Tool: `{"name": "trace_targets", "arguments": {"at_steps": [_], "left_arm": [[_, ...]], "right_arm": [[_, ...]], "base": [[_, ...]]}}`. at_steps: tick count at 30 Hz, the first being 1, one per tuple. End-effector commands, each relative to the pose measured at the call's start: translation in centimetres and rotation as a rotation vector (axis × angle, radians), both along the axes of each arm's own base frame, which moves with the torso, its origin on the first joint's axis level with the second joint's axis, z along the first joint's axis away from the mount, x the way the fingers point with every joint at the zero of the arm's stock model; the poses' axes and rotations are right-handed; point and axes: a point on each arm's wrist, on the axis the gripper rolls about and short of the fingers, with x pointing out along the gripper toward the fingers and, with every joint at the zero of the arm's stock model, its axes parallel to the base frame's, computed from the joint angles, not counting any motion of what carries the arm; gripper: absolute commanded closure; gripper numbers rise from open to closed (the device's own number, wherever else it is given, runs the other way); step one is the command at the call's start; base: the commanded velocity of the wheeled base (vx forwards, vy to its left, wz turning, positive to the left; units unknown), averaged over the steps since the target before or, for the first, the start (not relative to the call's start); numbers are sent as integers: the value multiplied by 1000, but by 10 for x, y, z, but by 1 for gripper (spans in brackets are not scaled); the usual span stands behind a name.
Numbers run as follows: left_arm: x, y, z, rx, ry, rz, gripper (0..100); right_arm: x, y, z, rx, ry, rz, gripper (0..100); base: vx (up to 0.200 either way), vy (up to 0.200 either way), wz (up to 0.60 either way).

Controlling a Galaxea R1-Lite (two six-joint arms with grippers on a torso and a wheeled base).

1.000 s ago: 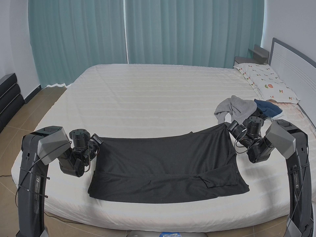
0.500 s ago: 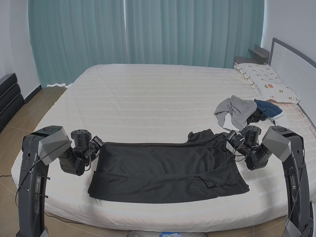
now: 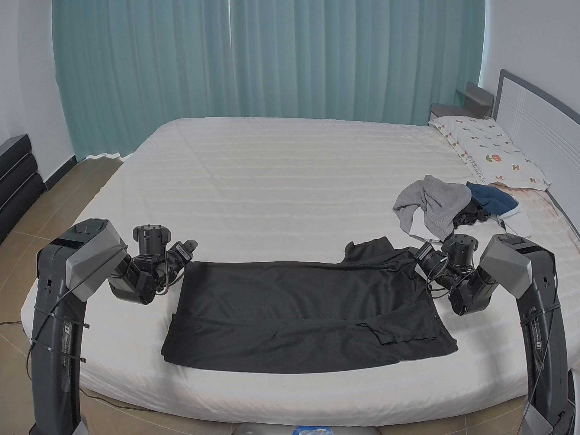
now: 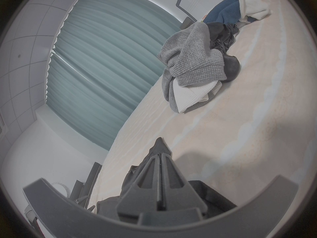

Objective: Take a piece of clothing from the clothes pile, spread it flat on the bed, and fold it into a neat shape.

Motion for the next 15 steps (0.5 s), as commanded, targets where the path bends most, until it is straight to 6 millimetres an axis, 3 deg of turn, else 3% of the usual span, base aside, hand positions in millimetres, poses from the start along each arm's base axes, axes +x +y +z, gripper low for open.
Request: {"name": "trace_targets", "arguments": {"at_steps": [1, 7, 15], "left_arm": [[9, -7, 1, -1, 8, -22, 0], [11, -14, -16, -2, 25, -49, 0], [17, -15, -24, 15, 18, -50, 0]], "right_arm": [[-1, 0, 2, 7, 1, -1, 100], [-1, -1, 2, 8, 1, -3, 100], [-1, -1, 2, 8, 1, -3, 100]], "base": [[0, 0, 0], [0, 0, 0], [0, 0, 0]]}}
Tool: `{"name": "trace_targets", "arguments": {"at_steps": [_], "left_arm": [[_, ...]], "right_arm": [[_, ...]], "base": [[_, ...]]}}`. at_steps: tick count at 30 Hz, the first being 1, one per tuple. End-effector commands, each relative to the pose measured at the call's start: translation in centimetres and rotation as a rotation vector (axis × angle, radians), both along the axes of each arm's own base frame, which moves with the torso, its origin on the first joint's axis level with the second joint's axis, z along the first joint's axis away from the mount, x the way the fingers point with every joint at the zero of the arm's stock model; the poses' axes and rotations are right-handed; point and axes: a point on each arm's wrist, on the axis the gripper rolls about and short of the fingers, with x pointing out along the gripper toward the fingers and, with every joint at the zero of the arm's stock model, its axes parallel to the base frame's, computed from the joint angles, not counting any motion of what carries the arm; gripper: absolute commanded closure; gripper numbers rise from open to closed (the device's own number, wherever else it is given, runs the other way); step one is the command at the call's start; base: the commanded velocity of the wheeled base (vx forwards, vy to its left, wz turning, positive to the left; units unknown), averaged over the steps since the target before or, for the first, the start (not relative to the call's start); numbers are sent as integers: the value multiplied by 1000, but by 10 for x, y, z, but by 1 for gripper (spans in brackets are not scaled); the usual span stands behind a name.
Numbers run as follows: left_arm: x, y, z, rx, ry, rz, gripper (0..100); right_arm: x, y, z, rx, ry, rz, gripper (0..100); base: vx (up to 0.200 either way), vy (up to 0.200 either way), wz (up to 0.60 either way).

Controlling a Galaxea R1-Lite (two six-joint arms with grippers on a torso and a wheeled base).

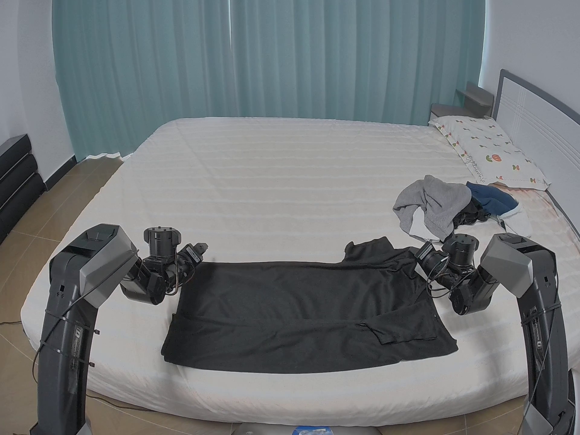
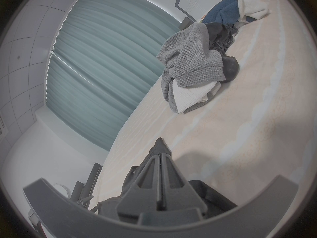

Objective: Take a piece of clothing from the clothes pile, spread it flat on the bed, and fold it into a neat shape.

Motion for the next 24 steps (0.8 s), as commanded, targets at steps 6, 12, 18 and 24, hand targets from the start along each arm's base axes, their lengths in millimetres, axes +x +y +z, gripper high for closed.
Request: {"name": "trace_targets", "arguments": {"at_steps": [6, 12, 18, 24], "left_arm": [[2, 0, -9, 2, 10, 3, 100], [5, 3, -5, -8, -10, 18, 100], [6, 4, 1, -81, -41, 58, 100], [7, 8, 10, -148, -85, 101, 100]], "right_arm": [[0, 0, 1, 1, -2, 0, 100], [0, 0, 3, 1, -19, -1, 100], [1, -1, 8, 1, -72, -6, 100], [-2, -5, 19, 0, -152, -22, 100]], "base": [[0, 0, 0], [0, 0, 0], [0, 0, 0], [0, 0, 0]]}}
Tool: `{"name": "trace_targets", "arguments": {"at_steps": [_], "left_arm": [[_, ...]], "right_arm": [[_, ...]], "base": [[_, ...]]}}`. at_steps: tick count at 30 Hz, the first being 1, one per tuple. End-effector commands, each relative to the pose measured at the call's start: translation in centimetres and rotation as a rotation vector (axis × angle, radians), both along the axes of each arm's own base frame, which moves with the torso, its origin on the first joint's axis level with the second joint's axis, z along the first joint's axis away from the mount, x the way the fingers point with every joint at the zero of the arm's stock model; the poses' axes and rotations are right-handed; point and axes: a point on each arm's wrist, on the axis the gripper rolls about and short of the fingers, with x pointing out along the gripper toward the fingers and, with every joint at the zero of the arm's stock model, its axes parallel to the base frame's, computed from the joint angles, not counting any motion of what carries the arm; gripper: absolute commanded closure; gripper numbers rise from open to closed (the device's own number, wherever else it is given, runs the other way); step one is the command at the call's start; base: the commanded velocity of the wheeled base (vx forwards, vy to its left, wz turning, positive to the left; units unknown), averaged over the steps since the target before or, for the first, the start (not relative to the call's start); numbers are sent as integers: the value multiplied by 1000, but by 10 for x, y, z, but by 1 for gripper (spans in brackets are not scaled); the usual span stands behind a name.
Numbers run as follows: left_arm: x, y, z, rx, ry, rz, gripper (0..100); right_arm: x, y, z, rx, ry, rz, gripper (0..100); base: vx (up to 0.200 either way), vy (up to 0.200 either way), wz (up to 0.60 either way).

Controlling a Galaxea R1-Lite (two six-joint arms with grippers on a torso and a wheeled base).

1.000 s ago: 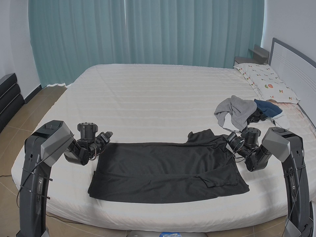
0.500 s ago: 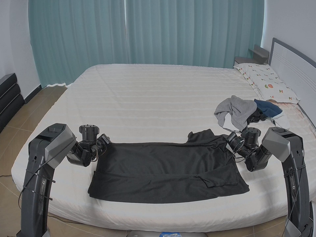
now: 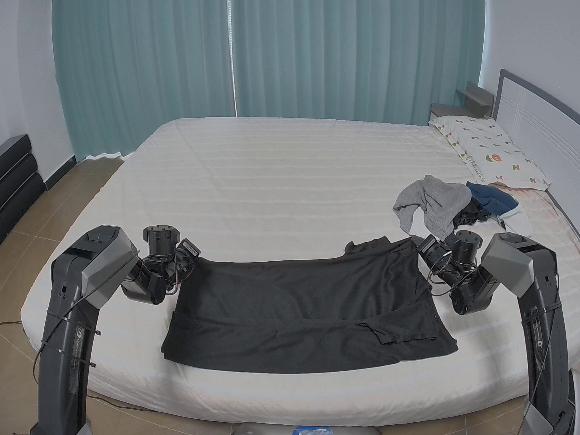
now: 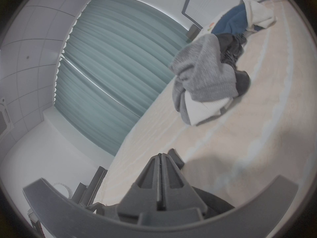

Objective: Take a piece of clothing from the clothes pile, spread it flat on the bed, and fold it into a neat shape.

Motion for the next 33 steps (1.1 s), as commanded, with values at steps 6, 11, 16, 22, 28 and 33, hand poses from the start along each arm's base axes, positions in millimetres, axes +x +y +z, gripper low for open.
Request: {"name": "trace_targets", "arguments": {"at_steps": [6, 11, 16, 22, 28, 33], "left_arm": [[-2, 11, 21, -84, -86, 57, 100], [-7, 17, 31, -121, -144, 77, 100], [-19, 20, 40, -145, -198, 83, 100], [-21, 27, 43, -153, -213, 100, 100], [-21, 27, 41, -153, -205, 98, 100], [-21, 27, 39, -151, -203, 89, 100]], "right_arm": [[-5, 0, 6, -5, -71, 1, 100], [-3, -3, 8, -2, -88, -9, 100], [-2, -3, 6, -2, -118, -18, 100], [-2, -4, 19, -2, -193, -46, 100], [-5, -4, 16, -5, -178, -44, 100], [-20, -9, 17, -9, -119, 5, 100]], "base": [[0, 0, 0], [0, 0, 0], [0, 0, 0], [0, 0, 0], [0, 0, 0], [0, 0, 0]]}}
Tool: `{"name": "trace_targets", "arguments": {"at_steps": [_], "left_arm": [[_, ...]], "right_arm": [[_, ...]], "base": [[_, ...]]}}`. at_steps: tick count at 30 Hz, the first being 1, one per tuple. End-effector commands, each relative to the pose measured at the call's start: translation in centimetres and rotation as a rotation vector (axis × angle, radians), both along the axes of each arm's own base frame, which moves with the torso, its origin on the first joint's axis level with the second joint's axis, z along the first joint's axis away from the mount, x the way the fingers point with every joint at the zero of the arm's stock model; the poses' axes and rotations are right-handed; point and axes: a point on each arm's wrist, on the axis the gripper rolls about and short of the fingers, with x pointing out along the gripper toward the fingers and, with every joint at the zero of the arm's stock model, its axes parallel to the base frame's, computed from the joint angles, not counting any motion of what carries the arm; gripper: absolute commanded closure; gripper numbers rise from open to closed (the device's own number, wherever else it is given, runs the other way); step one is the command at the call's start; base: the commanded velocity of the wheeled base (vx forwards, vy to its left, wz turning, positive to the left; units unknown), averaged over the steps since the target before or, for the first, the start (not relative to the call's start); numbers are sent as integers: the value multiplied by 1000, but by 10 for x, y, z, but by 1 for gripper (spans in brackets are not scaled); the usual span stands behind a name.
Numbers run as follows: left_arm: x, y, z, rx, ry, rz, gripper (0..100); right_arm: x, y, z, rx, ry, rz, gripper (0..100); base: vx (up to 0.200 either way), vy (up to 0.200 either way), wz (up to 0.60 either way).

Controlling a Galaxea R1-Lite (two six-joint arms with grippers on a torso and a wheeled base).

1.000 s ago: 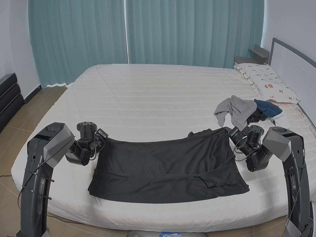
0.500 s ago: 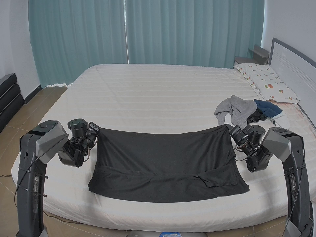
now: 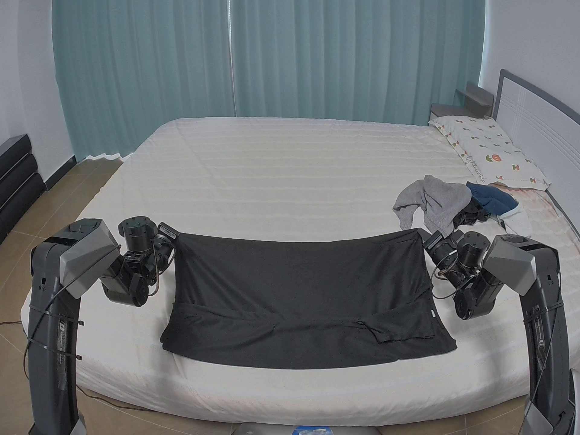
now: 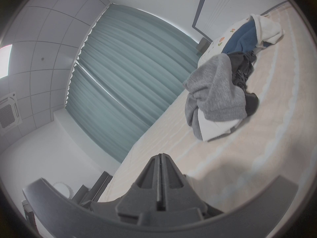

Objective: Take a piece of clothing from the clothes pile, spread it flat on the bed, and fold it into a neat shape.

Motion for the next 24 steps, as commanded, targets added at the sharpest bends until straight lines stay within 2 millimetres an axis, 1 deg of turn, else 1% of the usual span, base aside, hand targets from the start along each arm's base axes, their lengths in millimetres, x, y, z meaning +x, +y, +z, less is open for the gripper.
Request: {"name": "trace_targets", "arguments": {"at_steps": [1, 4, 7, 9, 11, 14, 17, 19, 23, 24], "left_arm": [[-1, 0, 0, 1, 1, -7, 100], [-3, 1, -1, 2, 10, -7, 100], [-5, 3, 3, 15, 7, -7, 100], [-7, 5, 7, 62, 9, -14, 100], [-12, 7, 5, 96, 27, -18, 100], [-15, 7, 4, 135, 41, -30, 100], [-19, 7, 4, 155, 52, -35, 100], [-20, 7, 5, 162, 55, -39, 100], [-35, 8, 5, 228, 92, -93, 100], [-35, 8, 5, 228, 92, -93, 100]], "right_arm": [[-14, -4, 5, -4, 41, 49, 100], [-20, -10, 13, -4, 46, 70, 100], [-25, -11, 17, -4, 50, 86, 100], [-32, -15, 23, -15, 59, 101, 100], [-38, -20, 33, -37, 50, 127, 100], [-52, -32, 38, -39, 76, 190, 100], [-59, -38, 40, -54, 97, 211, 100], [-60, -38, 38, -69, 98, 210, 100], [-68, -39, 29, -134, 136, 213, 100], [-68, -39, 29, -134, 136, 213, 100]], "base": [[0, 0, 0], [0, 0, 0], [0, 0, 0], [0, 0, 0], [0, 0, 0], [0, 0, 0], [0, 0, 0], [0, 0, 0], [0, 0, 0], [0, 0, 0]]}}
